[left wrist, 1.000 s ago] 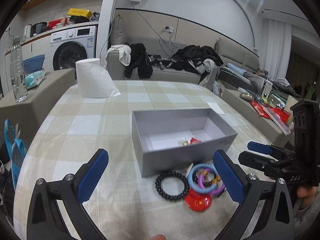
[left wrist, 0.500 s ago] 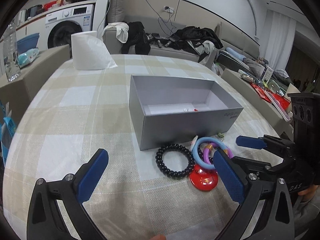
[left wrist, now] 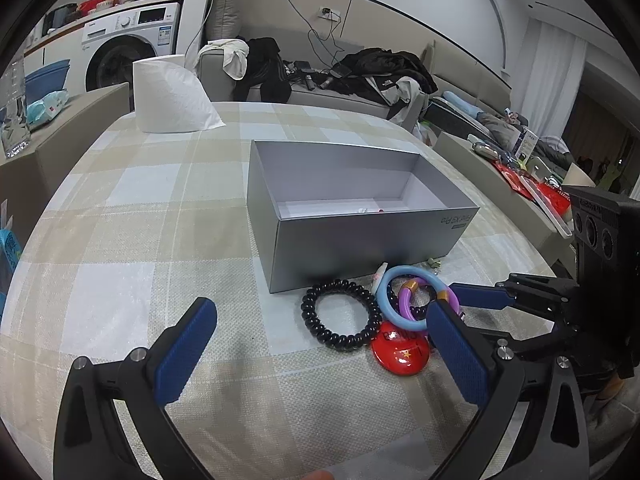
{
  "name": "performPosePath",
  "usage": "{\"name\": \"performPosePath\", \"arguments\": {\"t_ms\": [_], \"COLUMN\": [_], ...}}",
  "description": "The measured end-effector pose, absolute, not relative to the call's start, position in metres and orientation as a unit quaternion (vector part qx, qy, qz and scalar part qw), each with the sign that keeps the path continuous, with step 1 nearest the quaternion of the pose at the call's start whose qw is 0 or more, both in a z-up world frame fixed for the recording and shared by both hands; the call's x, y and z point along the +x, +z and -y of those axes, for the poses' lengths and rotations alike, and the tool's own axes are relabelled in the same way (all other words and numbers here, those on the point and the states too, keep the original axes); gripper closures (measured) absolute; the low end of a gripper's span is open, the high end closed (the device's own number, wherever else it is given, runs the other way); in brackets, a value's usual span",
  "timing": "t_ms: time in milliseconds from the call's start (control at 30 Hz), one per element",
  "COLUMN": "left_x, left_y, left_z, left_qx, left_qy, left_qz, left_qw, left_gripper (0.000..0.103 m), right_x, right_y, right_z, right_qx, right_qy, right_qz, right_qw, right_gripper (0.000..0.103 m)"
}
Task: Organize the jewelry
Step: 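Move both open tools back toward the remaining jewelry, then grasp the blue bangle with the left tool while the right tool grasps the purple bangle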
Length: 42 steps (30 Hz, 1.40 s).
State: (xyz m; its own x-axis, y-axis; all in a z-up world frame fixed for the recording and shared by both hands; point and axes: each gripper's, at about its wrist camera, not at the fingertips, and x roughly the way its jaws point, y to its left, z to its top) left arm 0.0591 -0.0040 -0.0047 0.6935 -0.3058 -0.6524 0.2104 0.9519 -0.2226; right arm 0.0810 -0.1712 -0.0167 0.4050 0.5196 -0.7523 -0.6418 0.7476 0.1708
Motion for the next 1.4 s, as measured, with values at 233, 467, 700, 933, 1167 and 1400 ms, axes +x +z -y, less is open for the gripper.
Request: {"name": "performPosePath", "arguments": {"t_ms": [233,467,700,933,1167,1400], "left_x": [0.060,0.060,0.059,0.059,0.060,0.060], "left_y": [-0.005,-0.005,-0.005,-0.005,-0.006,-0.006], "left_z": [0.005,0.005,0.005,0.004,0.004,0.005], "left_qx": [-0.063,-0.063,-0.063,-0.061,-0.061,-0.060], "left_qy": [-0.140,-0.139,-0.138,-0.137,-0.135,-0.131], "left_qz": [-0.367,-0.367,-0.368,-0.368,-0.371,-0.372], "left_qw": [0.918,0.917,0.917,0.917,0.917,0.917], "left_gripper": [0.001,0.001,0.001,0.001,0.001,0.001], "right_x": [0.081,0.080,0.079,0.078,0.078,0.079], "right_y": [-0.018,-0.018,-0.016,-0.014,-0.012,-0.010], "right_z": [0.168,0.165,0.166,0.169,0.171,0.175], "right_qx": [-0.081,-0.088,-0.082,-0.076,-0.068,-0.052], "right_qy": [0.346,0.345,0.350,0.356,0.360,0.367], "right_qz": [-0.421,-0.418,-0.408,-0.403,-0.401,-0.397], "right_qw": [0.835,0.836,0.839,0.840,0.840,0.840], "right_gripper": [0.051,0.055,0.057,0.057,0.059,0.066]}}
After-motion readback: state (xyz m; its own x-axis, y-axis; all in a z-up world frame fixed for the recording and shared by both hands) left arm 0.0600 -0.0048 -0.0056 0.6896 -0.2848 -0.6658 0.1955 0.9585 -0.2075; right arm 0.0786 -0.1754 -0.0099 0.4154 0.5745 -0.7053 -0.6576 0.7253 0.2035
